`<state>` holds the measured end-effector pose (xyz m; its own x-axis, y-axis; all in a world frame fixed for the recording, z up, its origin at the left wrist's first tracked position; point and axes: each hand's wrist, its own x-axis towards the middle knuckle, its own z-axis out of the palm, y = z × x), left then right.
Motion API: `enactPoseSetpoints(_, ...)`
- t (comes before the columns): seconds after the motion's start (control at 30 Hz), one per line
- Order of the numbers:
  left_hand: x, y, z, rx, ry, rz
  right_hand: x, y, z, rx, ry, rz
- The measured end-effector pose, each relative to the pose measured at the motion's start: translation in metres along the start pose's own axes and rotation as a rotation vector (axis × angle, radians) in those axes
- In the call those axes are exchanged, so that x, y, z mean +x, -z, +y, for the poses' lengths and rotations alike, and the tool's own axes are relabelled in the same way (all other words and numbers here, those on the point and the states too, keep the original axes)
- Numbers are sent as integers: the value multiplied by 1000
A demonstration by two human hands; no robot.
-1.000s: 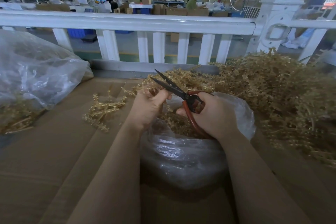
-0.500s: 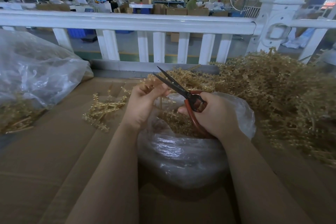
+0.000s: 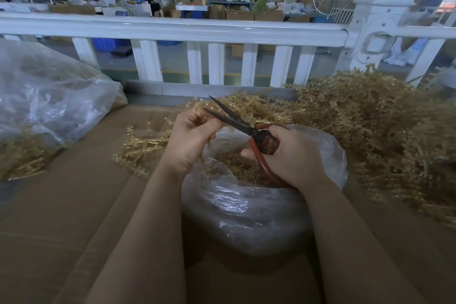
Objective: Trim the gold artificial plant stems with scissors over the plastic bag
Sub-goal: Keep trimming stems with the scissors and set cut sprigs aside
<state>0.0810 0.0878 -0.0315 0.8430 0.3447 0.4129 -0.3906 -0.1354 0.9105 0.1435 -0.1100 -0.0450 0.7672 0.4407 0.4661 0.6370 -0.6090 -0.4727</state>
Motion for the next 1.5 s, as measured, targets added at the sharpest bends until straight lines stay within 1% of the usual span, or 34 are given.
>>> enactPoseSetpoints(0.13,0,1,0,4,-22,-59,-1,0,0,6,0,-11)
enactPoseSetpoints(0.27,-1,-1,6,17,18,-67,-1,1,-1,56,-3,-12)
enactPoseSetpoints(0.43,-2,1,10,53,46,-117,-1,3,-6,62,14,-26)
enactPoseSetpoints(0.6,-1,2,8,68,53,-117,-1,2,-5,72,25,-19)
enactPoseSetpoints(0.83,-1,3,10,85,50,-156,-2,1,-4,42,50,-18)
enactPoseSetpoints(0.97,-2,2,12,133,43,-229,-1,1,-2,30,58,-34)
enactPoseSetpoints(1.33,-2,2,10,9,51,-241,0,0,-1,62,3,-18)
enactPoseSetpoints(1.5,0,7,6,-61,21,-191,0,-2,4,33,-13,-4)
